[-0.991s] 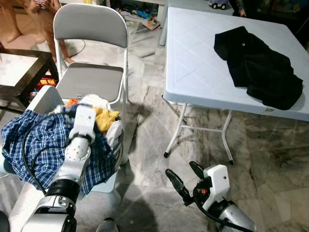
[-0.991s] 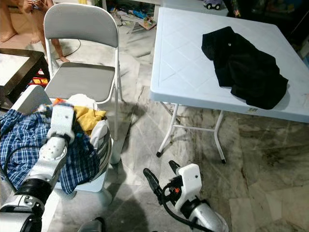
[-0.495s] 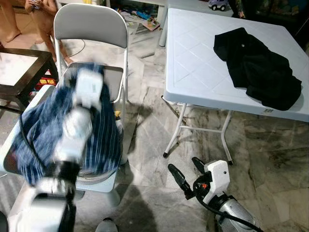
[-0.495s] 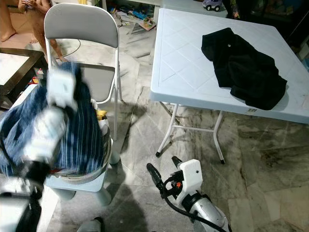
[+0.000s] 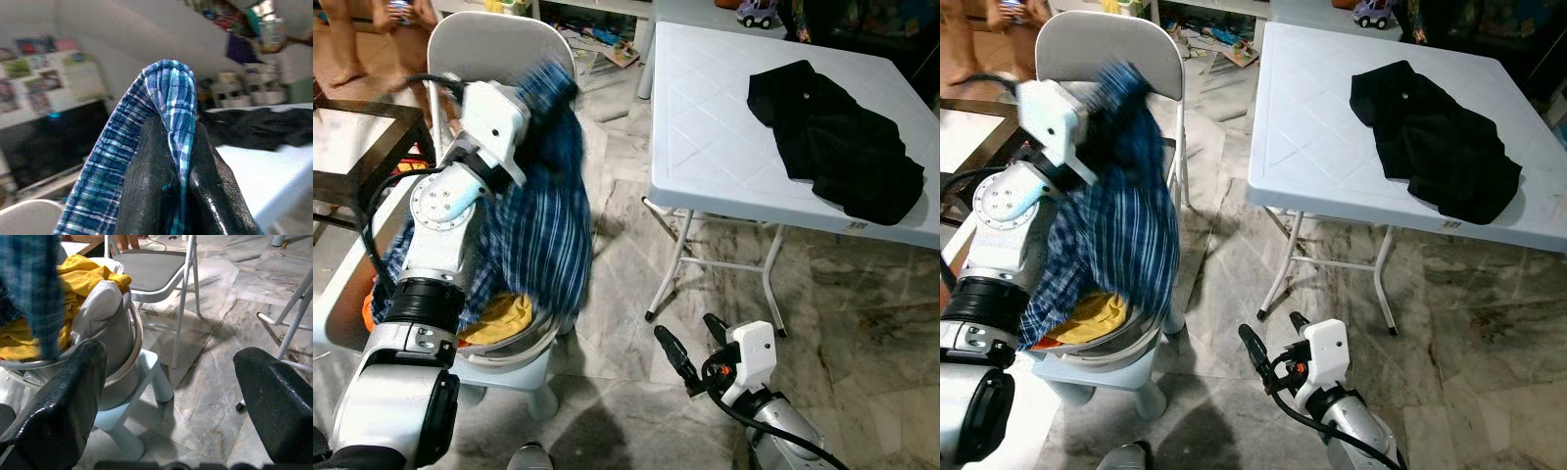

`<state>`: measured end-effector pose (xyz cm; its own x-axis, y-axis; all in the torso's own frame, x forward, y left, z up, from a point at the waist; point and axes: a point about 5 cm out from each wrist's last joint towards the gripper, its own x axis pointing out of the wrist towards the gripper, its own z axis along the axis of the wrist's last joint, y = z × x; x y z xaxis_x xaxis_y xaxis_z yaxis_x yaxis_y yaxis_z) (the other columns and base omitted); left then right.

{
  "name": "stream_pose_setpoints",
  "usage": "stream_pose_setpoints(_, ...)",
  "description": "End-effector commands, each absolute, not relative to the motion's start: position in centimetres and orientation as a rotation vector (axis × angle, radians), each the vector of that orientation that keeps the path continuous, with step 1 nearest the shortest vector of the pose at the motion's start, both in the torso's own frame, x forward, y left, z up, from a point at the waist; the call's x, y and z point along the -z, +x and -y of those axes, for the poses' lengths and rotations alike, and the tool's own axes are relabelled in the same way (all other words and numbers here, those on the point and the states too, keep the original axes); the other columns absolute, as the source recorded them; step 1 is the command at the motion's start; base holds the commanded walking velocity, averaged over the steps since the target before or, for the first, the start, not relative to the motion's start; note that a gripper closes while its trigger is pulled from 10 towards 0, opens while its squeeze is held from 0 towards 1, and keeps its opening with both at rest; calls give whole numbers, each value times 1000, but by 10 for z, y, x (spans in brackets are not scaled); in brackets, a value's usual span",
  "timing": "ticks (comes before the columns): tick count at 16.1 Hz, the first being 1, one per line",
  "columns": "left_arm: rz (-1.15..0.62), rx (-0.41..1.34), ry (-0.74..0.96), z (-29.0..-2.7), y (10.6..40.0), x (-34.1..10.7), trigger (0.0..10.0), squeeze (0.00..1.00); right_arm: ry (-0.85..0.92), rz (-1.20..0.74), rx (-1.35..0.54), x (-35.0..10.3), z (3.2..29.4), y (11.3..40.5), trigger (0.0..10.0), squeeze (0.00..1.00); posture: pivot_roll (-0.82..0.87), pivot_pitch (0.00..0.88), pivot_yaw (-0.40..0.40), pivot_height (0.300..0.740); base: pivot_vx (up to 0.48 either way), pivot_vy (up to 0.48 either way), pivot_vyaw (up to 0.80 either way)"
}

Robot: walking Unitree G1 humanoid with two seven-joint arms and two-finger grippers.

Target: Hang hanger

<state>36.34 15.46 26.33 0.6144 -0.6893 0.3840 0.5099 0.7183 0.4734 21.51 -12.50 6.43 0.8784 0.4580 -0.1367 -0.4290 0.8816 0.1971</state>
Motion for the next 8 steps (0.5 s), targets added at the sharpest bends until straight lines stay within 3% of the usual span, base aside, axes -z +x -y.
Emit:
stream_pose_setpoints(1, 602, 779, 327, -147, 364, -278, 0, 0, 152, -194, -445, -61, 131, 213, 10000, 0, 211, 117, -126, 740, 0, 0, 0)
stream_pose_setpoints(5, 764, 805, 324, -139, 367, -335, 0, 0, 137, -178, -402, -61, 137, 218, 10000, 0, 212, 105, -116, 740, 0, 0, 0)
stream_pose_setpoints(8, 794, 796, 294, -137, 370, -351, 0, 0, 128, -160, -355, -61, 139, 221, 10000, 0, 203, 102, -101, 740, 0, 0, 0)
